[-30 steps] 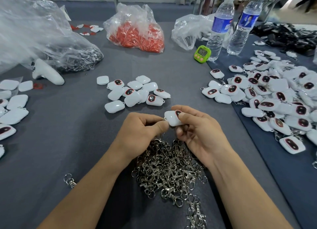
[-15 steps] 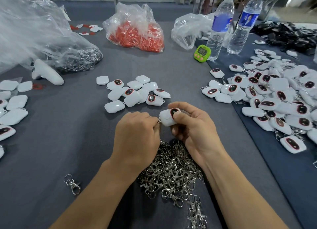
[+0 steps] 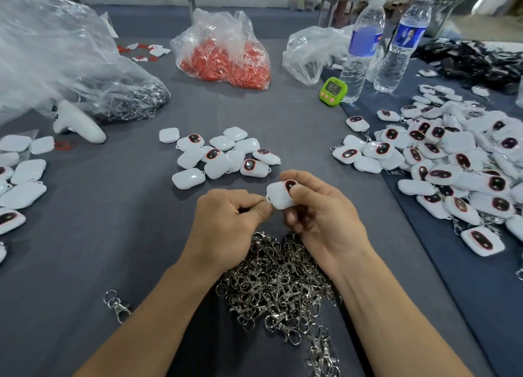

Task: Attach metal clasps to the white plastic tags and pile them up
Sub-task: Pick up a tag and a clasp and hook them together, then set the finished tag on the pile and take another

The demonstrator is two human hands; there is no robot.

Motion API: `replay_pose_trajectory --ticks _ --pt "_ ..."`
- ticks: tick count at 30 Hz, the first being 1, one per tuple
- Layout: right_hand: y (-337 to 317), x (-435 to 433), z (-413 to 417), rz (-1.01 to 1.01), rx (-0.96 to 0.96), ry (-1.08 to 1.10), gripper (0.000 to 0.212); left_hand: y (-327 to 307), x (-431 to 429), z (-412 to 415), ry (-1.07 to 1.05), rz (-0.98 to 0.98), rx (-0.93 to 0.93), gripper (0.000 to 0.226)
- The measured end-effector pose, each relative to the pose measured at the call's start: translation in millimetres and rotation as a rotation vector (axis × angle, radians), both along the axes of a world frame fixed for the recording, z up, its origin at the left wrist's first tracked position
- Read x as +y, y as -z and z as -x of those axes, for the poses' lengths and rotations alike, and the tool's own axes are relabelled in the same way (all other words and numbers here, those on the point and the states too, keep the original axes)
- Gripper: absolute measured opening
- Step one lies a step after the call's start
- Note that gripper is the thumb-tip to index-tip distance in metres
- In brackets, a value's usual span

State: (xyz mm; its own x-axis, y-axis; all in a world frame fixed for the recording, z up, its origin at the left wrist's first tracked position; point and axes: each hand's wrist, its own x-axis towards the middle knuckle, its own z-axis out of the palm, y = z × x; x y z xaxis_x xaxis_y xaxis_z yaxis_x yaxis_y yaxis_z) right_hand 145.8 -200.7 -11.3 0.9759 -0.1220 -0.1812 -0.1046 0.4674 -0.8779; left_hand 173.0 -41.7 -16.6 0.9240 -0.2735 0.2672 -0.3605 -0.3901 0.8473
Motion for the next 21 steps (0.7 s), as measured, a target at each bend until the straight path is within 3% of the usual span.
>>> replay_pose_trajectory --ticks 4,7,11,14,16,19,21 --pt "1 9 1 0.248 -0.11 0.028 0.031 -1 0 6 -0.1 -0.5 -0.382 0.026" --pt "0 15 3 0.474 -0.173 0.049 0.029 1 0 10 -0.154 -0.627 -0.456 0.029" --pt "0 13 1 0.393 -0.126 0.09 0.027 3 -5 9 -0.204 -0.405 -0.267 0.033" --pt "0 9 -3 0.215 -0.054 0.097 0.027 2 -4 3 -0.168 -0.035 0.007 0.011" --pt "1 7 -5 0.088 0.013 0.093 0.026 0 -5 3 -0.121 0.161 0.131 0.011" --pt "1 1 -4 -0.001 0.064 0.053 0.024 1 -8 1 -0.117 0.304 0.217 0.011" --pt "1 -3 -2 -0.009 0.025 -0.044 0.032 3 -8 0 -0.175 0.308 0.159 0.018"
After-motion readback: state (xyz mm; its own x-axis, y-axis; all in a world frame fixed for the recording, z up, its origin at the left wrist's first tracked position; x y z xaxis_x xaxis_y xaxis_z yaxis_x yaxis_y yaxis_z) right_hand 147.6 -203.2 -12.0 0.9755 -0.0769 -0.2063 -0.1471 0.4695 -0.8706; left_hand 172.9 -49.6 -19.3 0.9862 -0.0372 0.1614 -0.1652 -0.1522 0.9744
